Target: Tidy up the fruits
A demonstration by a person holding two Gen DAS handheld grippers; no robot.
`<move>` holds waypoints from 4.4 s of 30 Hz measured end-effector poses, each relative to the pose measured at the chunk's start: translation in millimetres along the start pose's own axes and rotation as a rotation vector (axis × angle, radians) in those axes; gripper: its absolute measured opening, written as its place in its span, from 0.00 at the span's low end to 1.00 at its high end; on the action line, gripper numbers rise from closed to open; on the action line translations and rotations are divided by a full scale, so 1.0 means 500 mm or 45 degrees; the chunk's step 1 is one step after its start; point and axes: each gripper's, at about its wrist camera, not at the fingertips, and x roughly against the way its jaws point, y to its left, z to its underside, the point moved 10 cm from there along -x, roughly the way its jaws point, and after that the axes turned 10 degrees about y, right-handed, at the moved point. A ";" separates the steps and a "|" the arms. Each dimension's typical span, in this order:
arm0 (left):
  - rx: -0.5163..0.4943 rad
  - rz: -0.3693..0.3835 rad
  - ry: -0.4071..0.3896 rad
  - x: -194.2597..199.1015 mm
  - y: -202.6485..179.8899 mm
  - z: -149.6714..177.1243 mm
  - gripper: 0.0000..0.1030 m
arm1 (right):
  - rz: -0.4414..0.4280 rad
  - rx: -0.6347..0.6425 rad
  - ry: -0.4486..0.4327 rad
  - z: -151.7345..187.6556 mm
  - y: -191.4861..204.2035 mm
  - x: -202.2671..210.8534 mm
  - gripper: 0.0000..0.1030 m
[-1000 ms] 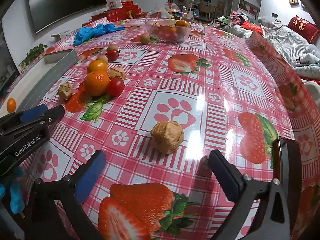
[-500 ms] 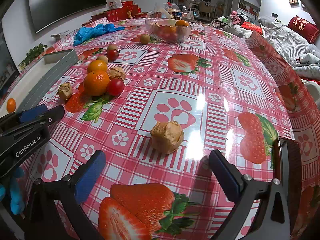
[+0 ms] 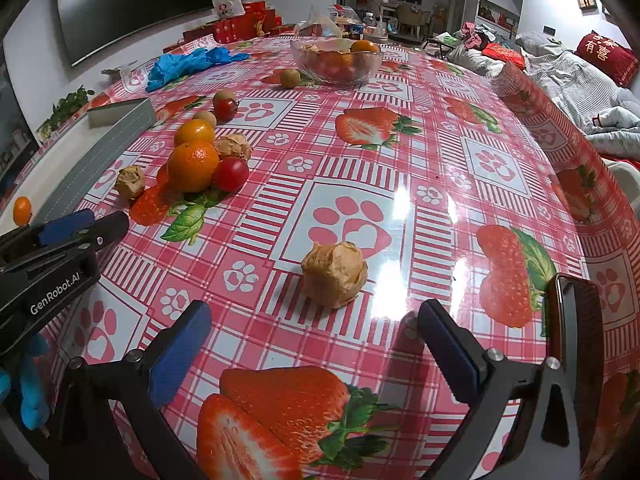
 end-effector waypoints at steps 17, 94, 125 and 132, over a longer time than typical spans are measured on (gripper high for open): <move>0.000 0.001 0.000 0.001 0.000 0.001 0.42 | 0.001 -0.001 0.000 0.000 0.000 0.000 0.99; -0.082 0.004 0.118 -0.043 -0.013 -0.078 0.69 | -0.323 -0.181 -0.003 -0.020 -0.051 0.072 0.27; 0.106 0.055 -0.058 0.144 0.227 -0.115 0.29 | -0.386 0.115 -0.040 -0.161 0.185 0.152 0.27; 0.197 -0.023 -0.059 0.139 0.316 -0.102 0.29 | -0.453 0.239 -0.027 -0.185 0.313 0.157 0.27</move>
